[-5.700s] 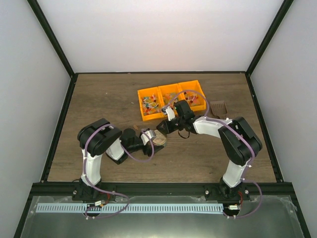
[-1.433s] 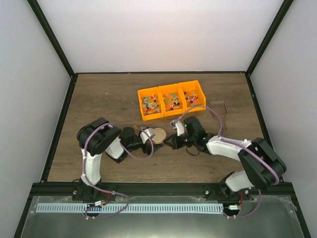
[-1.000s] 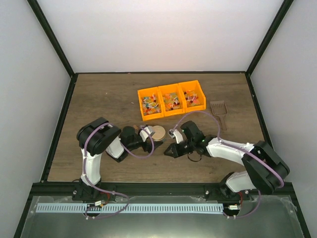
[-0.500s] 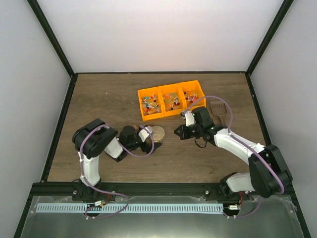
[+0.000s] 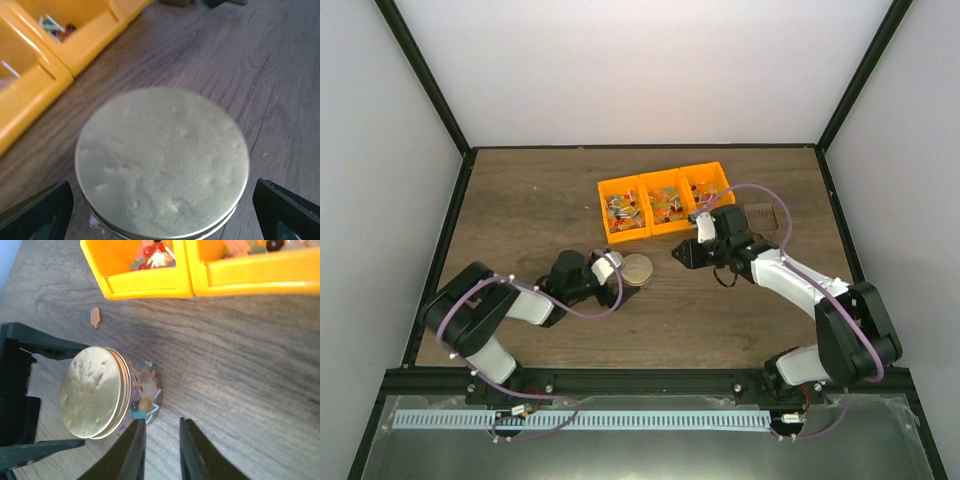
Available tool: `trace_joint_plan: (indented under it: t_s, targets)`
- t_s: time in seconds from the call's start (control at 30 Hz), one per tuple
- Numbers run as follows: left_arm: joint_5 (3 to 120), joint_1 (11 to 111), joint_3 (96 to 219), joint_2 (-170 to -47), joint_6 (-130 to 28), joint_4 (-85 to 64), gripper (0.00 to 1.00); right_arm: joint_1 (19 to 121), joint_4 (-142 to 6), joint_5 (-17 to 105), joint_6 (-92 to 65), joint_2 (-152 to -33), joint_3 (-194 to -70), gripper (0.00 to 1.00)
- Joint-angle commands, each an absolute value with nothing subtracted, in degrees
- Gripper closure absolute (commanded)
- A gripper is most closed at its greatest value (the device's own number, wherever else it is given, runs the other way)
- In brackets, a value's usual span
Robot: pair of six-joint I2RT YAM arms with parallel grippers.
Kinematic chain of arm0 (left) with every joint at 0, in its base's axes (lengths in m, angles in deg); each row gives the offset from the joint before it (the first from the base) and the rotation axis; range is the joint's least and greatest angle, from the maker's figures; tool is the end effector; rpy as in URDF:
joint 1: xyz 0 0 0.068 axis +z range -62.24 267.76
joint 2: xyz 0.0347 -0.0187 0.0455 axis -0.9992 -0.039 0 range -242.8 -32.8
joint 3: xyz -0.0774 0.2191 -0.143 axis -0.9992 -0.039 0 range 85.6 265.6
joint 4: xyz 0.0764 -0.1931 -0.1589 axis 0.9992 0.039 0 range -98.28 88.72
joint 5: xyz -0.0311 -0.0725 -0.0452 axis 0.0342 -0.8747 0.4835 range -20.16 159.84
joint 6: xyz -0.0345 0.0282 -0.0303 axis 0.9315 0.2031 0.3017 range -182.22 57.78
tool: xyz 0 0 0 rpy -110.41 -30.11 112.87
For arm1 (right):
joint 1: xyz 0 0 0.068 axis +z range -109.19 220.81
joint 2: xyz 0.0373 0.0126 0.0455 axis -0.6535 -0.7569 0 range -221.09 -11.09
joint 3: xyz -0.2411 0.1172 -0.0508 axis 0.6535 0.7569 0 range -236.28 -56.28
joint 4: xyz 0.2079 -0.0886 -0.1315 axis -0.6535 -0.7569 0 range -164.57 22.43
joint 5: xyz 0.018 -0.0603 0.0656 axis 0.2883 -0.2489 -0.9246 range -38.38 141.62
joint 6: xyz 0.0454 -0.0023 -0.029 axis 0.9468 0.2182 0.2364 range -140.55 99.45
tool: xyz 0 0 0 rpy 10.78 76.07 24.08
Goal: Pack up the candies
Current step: Move the packing bottle to the center of the board.
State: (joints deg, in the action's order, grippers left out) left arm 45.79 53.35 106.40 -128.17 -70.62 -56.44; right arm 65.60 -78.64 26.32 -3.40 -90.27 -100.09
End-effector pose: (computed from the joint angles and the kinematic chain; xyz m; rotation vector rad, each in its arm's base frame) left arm 0.2089 -0.1606 0.1088 0.9975 1.8048 -0.7094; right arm 0.2461 0.1305 0.2030 -0.3821 2.4274 0.8632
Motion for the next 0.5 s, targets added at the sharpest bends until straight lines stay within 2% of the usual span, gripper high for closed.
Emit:
trace_joint_plan:
  t_s: [0.0,0.13,0.23,0.33,0.47]
  targets:
    - [46.61,53.57,105.81,-120.77,-72.55,-47.83,0.0,65.01,-75.95,24.46,-4.18,-93.32,-104.97,0.75]
    - [47.06,53.56,105.48,-113.01,-71.92,-42.24,0.0,66.17,-72.76,19.89,-3.21,-96.85,-107.68,0.68]
    - [49.79,54.22,104.91,-106.78,-69.12,-39.58,0.0,71.15,-74.68,23.94,-4.95,-100.68,-113.2,0.66]
    - [55.62,56.16,103.72,-100.24,-65.14,-38.2,0.0,76.45,-78.24,31.62,-7.1,-105.78,-119.44,0.41]
    - [65.03,60.18,103.37,-92.98,-60.97,-33.43,0.0,81.22,-82.05,41.66,-8.15,-110.7,-125.38,0.21]
